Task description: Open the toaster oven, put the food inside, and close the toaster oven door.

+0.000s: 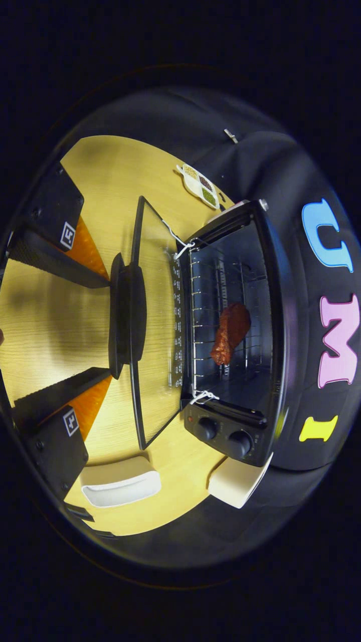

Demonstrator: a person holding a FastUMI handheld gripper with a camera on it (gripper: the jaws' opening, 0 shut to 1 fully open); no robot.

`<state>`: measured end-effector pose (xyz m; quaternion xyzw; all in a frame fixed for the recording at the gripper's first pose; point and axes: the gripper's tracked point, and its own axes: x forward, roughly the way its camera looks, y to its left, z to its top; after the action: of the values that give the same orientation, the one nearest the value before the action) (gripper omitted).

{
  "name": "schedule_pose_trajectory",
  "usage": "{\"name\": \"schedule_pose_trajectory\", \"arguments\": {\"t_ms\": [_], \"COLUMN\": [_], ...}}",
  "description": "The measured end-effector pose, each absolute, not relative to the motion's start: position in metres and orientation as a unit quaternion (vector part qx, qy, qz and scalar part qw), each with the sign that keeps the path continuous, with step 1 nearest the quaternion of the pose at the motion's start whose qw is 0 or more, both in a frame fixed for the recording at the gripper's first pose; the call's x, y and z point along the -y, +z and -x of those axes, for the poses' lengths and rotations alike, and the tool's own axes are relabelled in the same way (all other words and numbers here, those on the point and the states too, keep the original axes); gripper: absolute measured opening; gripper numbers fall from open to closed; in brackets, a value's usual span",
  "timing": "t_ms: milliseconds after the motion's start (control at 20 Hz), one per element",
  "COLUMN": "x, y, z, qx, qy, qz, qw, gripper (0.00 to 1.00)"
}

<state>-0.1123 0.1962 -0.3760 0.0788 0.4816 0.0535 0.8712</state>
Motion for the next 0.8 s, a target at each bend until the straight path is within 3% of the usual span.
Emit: {"name": "schedule_pose_trajectory", "arguments": {"t_ms": [800], "x": [-0.178], "y": [-0.301], "z": [0.046], "qx": [-0.382], "qy": [0.037], "qz": [-0.102], "qw": [0.918], "gripper": [0.99]}}
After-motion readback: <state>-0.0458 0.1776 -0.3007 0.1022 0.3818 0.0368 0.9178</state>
